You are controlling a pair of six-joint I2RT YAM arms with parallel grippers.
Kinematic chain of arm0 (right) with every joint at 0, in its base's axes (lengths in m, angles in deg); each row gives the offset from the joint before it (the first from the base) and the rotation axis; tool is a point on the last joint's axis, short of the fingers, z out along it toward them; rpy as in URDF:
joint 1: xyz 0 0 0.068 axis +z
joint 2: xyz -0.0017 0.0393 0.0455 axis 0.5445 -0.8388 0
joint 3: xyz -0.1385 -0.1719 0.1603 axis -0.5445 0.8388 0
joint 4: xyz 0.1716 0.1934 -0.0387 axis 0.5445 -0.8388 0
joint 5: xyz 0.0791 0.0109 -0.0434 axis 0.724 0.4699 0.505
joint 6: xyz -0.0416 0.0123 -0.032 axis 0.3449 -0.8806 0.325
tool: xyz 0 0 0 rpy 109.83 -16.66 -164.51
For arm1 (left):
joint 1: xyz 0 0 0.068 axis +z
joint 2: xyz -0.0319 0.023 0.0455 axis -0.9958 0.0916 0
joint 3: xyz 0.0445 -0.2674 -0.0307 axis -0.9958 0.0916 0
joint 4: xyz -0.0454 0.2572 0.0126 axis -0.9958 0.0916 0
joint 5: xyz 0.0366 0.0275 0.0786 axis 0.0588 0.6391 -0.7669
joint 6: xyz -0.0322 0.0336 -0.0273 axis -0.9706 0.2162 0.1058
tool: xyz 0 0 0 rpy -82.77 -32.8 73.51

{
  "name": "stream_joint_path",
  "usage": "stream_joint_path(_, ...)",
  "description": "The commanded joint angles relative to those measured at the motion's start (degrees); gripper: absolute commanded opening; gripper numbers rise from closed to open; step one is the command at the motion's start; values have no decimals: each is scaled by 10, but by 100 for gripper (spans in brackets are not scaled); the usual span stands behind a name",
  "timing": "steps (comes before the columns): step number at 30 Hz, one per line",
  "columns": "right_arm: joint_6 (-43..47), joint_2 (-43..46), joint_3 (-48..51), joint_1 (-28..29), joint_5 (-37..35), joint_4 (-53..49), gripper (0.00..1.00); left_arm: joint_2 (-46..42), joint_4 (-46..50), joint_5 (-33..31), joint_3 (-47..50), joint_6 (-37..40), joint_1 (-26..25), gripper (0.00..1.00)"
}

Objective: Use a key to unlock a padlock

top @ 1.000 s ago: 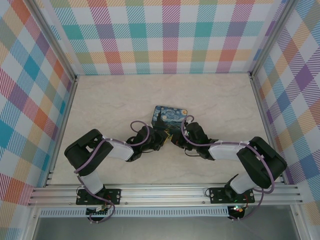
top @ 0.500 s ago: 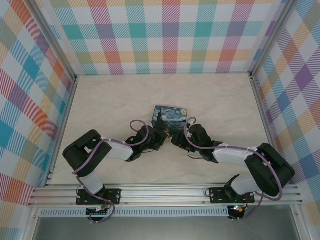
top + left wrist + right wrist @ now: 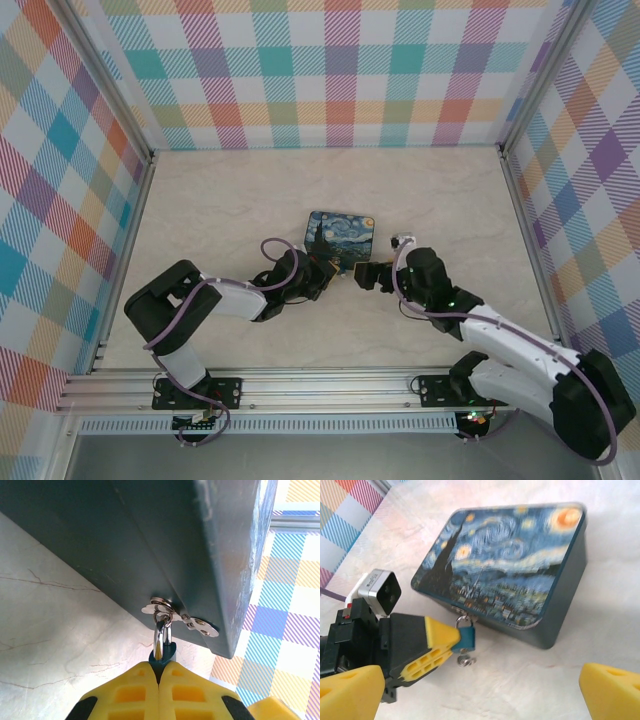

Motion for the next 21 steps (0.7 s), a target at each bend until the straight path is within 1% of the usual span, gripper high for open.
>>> stream_joint_path(1,164,35,-7,-5,-46,-24,100,-21,5,-3,-15,9,-6,0)
stream_joint_path(4,240,43,-15,-5,-54,-24,100,-22,5,-5,-15,8,-5,0)
stream_joint_path(6,273,39,-23,-5,-58,-30,100,-23,6,-5,-16,8,-5,0)
stream_joint_path(9,342,21,-45,-5,-50,-65,100,-24,13,-5,-19,8,-5,0)
stream_joint_path(11,370,10,-58,-5,-55,-78,100,-24,14,-5,-20,8,-5,0)
stream_joint_path(15,414,15,-51,-1,-47,-47,100,-22,14,-1,-23,7,-4,0)
stream_joint_path(21,499,14,-50,37,-82,-39,100,-21,17,-1,-26,6,-3,0)
